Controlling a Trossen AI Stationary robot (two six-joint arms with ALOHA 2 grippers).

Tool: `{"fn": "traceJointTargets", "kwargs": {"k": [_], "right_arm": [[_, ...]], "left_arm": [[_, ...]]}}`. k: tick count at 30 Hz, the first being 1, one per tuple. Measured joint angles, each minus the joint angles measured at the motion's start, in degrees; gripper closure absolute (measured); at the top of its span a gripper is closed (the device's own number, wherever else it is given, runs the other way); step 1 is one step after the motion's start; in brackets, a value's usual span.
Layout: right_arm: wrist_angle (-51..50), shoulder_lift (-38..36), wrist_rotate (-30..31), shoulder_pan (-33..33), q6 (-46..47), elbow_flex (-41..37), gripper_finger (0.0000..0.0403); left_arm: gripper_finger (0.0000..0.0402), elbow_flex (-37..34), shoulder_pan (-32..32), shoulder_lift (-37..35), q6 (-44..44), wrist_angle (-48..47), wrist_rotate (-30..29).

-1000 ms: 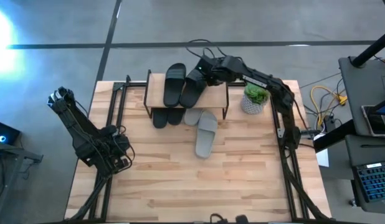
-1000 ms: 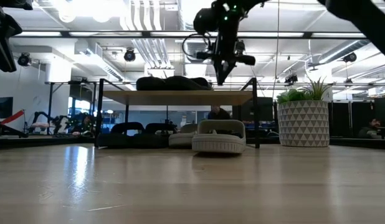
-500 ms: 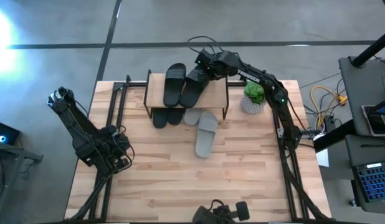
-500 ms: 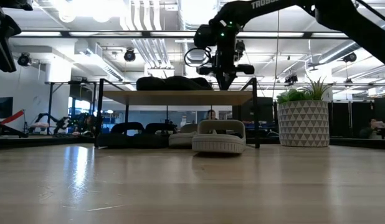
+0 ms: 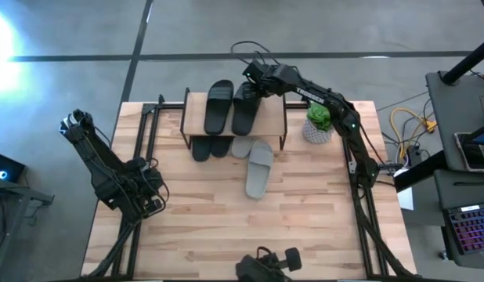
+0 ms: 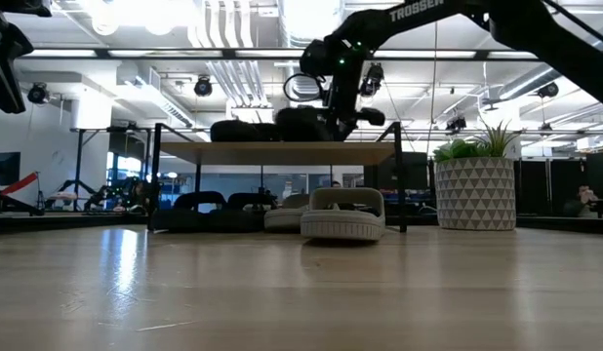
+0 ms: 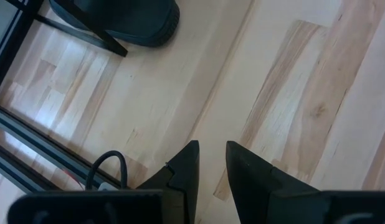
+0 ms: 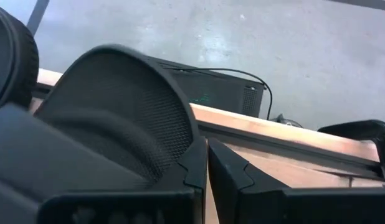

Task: Pick and place slides into the shelf
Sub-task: Adjust the black slide on the shelf

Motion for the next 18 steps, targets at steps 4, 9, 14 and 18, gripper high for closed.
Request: {"fn": "traceJointTargets", "kwargs": {"k": [4,9,14,18], "right_arm": [[0.5,0.98,-0.52,0.1,-0.43,0.15,0.0394],[2.72,0.78,0.27,0.86,-0.41,0.0,0.0394],[2.55,-0.36,-1.21,1.15,-0.38,-0.15,0.0394],[2.53,-0.86,-1.14,1.83,-0.37,-0.15,0.0394]], "left_arm": [[0.0336,0.0,0.0,0.0,0.0,0.01,0.07],[0.0337,0.0,0.0,0.0,0.0,0.02,0.13],[0.0336,0.0,0.0,0.0,0.02,-0.04,0.13],[0.0337,0.0,0.0,-0.02,0.04,-0.36,0.11]]}}
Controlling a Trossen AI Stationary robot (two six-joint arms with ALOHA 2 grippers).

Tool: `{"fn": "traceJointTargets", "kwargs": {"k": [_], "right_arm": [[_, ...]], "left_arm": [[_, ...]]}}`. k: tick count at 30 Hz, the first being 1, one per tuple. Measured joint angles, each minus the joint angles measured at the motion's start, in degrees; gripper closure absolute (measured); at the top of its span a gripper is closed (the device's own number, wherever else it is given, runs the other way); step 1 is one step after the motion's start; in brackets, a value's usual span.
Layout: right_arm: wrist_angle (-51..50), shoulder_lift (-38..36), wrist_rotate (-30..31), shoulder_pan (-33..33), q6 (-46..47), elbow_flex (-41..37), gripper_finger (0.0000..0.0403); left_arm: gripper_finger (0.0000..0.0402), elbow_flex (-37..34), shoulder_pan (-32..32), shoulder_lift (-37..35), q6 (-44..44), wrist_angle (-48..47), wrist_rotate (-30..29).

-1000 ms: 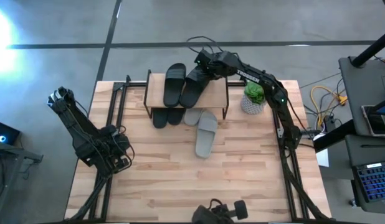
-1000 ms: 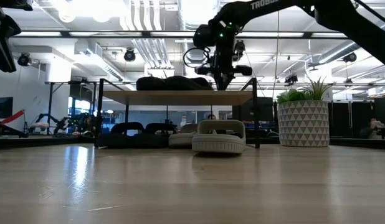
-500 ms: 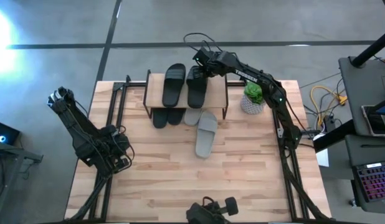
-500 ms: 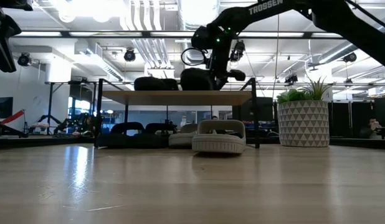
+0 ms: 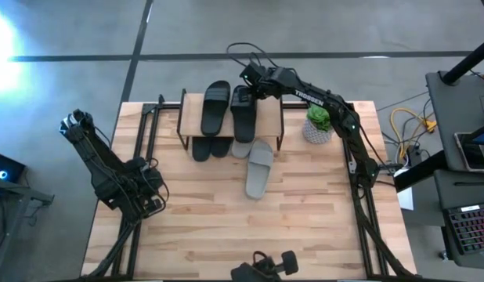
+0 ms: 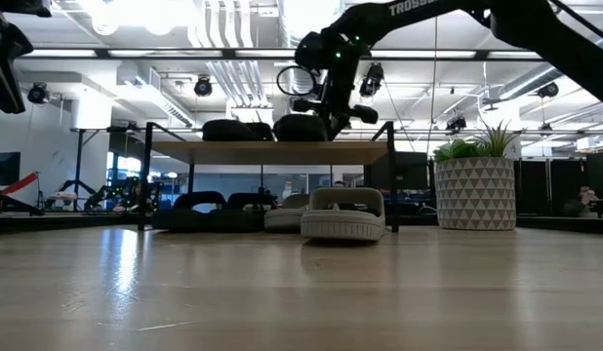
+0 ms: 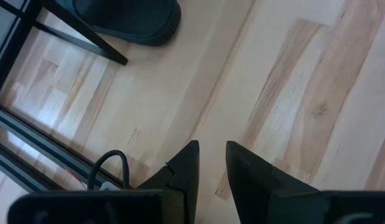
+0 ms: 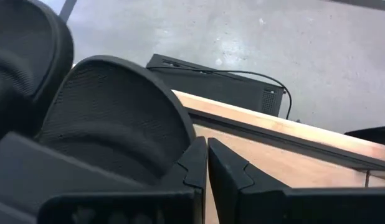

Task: Pick and place slides into the shelf
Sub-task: Adjust the black slide on the shelf

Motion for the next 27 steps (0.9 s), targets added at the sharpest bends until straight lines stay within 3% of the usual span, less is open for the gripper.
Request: {"fn": "traceJointTargets", "kwargs": {"k": [8,14,19,27], "right_arm": [[-1.7,-1.19,1.83,1.15,-1.55,0.0,0.0394],[-13.55,-3.9,6.62,0.8,-4.39,2.36,0.0394],[-21.21,-5.82,-2.85,3.02,-5.28,3.26,0.0394],[-21.52,-4.18,-5.93,8.64,-5.51,1.98,0.0394]], "left_arm": [[0.0337,0.0,0.0,0.0,0.0,-0.76,-0.04],[0.0337,0.0,0.0,0.0,-0.02,-0.63,-0.02],[0.0336,0.0,0.0,0.0,0.02,-0.67,-0.09],[0.0336,0.0,0.0,0.0,0.02,-0.69,-0.37]]}}
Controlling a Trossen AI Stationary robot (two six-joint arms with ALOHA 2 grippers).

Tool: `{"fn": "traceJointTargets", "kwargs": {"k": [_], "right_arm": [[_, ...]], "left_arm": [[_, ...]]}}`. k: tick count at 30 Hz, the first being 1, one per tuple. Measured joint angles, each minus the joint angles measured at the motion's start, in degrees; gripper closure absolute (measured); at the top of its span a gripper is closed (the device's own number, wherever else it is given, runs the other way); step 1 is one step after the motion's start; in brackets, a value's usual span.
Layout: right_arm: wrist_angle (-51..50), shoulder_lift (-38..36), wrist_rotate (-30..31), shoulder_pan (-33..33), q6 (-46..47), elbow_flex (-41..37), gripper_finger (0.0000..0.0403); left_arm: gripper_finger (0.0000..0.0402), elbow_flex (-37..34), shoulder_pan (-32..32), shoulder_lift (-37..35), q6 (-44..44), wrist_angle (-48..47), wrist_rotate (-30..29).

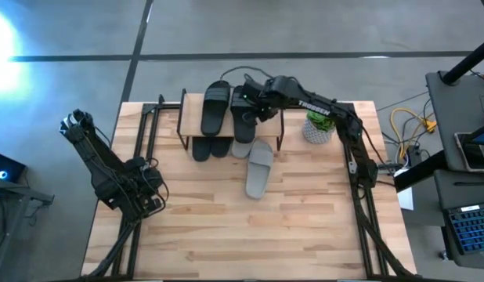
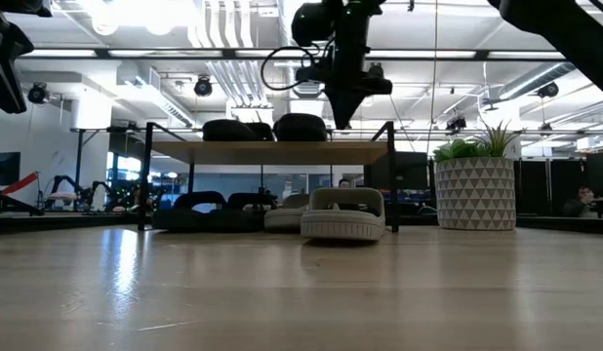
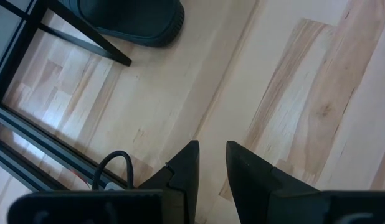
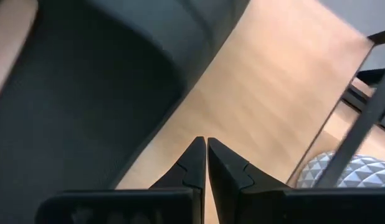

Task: Pick and place slides into the shelf
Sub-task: Adjust the black slide on the shelf

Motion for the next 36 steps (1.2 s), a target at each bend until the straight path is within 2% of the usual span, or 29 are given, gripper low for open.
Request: {"fn": "traceJointTargets", "kwargs": {"k": [3,13,19,25,29,36], "right_arm": [[-0.52,0.09,0.64,0.84,0.16,-0.65,0.0394],[0.16,0.1,-2.68,2.75,0.33,-2.96,0.0394],[5.07,0.29,-4.05,3.82,0.07,-3.84,0.0394],[6.62,0.29,-3.35,3.76,0.02,-3.84,0.0394],[6.76,0.3,0.55,3.73,-0.06,-3.84,0.0394],[9.76,0.31,0.88,2.49,-0.06,-3.9,0.0394]], "left_arm": [[0.0337,0.0,0.0,0.0,0.0,0.02,0.18],[0.0337,0.0,0.0,0.0,0.04,0.0,0.24],[0.0336,0.0,0.0,0.0,0.04,0.0,0.29],[0.0337,0.0,0.0,0.0,0.04,0.01,0.33],[0.0336,0.0,0.0,0.0,0.04,0.02,0.37],[0.0336,0.0,0.0,0.0,0.04,0.02,0.42]]}}
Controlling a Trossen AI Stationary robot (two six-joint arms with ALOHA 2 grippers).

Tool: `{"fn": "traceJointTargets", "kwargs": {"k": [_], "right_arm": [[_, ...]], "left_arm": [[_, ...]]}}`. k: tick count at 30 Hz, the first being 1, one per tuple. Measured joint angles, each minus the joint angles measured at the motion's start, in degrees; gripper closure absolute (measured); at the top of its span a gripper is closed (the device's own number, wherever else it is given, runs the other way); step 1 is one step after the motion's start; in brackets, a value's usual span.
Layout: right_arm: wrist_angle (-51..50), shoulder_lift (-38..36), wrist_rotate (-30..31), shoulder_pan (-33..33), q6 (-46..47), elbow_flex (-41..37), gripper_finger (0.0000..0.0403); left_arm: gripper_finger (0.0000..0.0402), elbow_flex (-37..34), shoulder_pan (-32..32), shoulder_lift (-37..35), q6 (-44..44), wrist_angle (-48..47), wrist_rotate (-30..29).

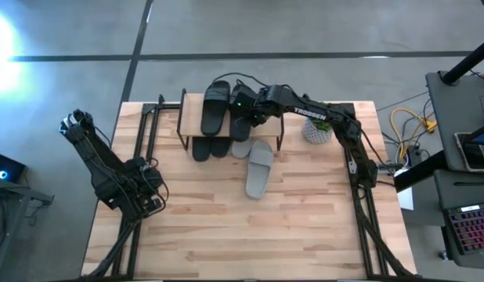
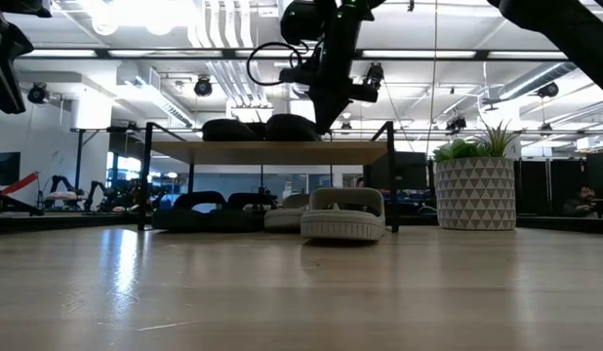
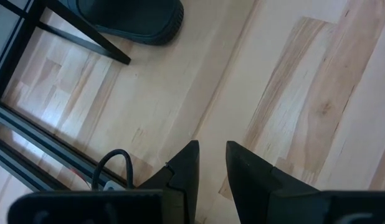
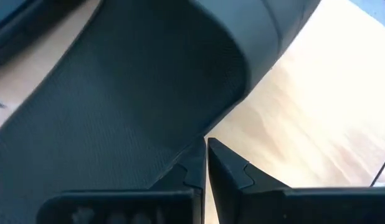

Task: Pick and place slides into the shelf
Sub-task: Adjust the black slide on the shelf, then put the gray slide under the shelf

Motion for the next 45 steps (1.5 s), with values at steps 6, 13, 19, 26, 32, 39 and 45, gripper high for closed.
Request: {"fn": "traceJointTargets", "kwargs": {"k": [6,13,19,26,32,39,45], "right_arm": [[1.52,0.0,0.01,-0.94,0.0,0.0,0.0394],[-1.21,-0.02,0.08,-0.84,0.06,-0.07,0.0394],[-14.54,-2.0,3.06,3.16,2.07,-0.18,0.0394],[-17.28,-6.66,-4.69,14.19,16.4,-1.12,0.0394],[-12.91,-6.76,-9.05,25.64,36.08,-4.93,0.0394],[4.57,-6.69,-1.72,36.97,63.39,-14.8,0.0394],[13.54,-6.71,1.06,41.34,78.78,-24.36,0.0394]], "left_arm": [[0.0336,0.0,0.0,0.0,-0.04,0.05,0.0],[0.0336,0.0,0.0,0.0,-0.09,0.44,0.0],[0.0336,0.0,0.0,0.0,-0.07,1.37,-0.04],[0.0337,0.0,0.0,0.0,0.2,1.33,-0.33],[0.0337,0.0,-0.02,0.0,0.24,1.36,-0.94],[0.0336,0.0,-0.01,0.0,0.65,1.38,-2.13],[0.0337,0.0,-0.02,0.0,2.74,1.46,-2.2]]}}
